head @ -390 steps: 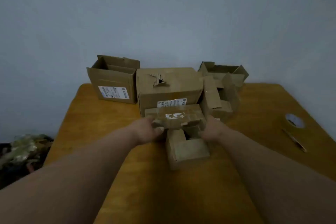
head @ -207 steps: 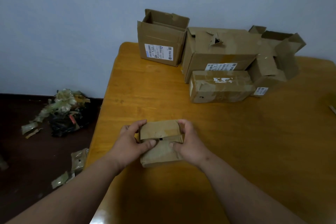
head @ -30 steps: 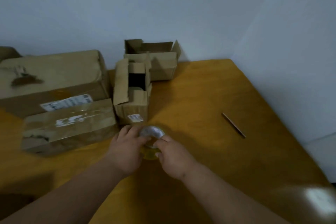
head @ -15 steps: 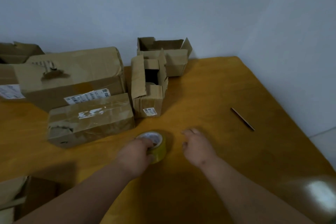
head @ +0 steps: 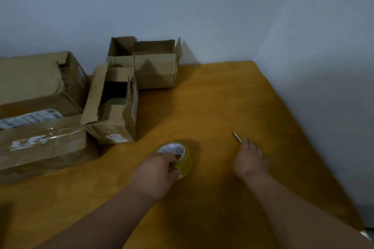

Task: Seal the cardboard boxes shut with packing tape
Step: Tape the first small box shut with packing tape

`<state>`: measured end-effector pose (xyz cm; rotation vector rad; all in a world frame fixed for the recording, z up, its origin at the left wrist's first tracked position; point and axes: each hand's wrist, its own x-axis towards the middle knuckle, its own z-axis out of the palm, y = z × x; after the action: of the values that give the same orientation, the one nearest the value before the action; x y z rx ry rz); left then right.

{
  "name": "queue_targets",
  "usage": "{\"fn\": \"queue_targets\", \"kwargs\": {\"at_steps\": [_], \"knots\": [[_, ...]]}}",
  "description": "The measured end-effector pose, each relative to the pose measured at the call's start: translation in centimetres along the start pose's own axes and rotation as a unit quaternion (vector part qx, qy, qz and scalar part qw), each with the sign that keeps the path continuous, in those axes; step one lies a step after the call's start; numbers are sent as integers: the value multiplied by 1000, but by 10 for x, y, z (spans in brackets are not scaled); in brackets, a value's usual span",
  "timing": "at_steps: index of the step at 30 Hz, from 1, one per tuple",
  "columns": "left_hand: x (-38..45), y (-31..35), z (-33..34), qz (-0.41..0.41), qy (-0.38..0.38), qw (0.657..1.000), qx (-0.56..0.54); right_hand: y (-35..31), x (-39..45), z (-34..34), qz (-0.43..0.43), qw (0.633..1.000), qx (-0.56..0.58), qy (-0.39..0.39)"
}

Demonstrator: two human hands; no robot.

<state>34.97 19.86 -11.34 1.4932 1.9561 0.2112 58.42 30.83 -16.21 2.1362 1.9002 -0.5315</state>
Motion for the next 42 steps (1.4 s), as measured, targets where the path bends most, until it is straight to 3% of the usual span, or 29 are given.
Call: {"fn": "queue_targets", "kwargs": {"at_steps": [4, 7, 14, 18, 27, 34, 38, 42], "knots": [[-4, 0, -1, -20, 9, 1000, 11, 0, 4, 0, -9, 998, -43, 49], [-15, -10, -10, -53, 30, 998, -14, -16, -11, 6, -52, 997, -40, 30], [-80, -73, -57, -107, 94, 990, -14, -100, -101, 56, -171, 970, 86, -147], [-143, -129, -94, -117, 123, 985, -6, -165, -176, 93, -223, 950, 102, -193], [-282, -252, -144, -102, 164, 980, -42, -282, -305, 150, -229, 958, 88, -152], [-311, -286, -160, -100, 191, 970, -112, -313, -336, 149, -217, 967, 55, -118], [-307, -291, -171, -105, 205, 965, -128, -332, -345, 125, -217, 955, 182, -88], [-302, -299, -184, -96, 217, 963, -131, -367, -361, 79, -244, 898, 345, -121]]}}
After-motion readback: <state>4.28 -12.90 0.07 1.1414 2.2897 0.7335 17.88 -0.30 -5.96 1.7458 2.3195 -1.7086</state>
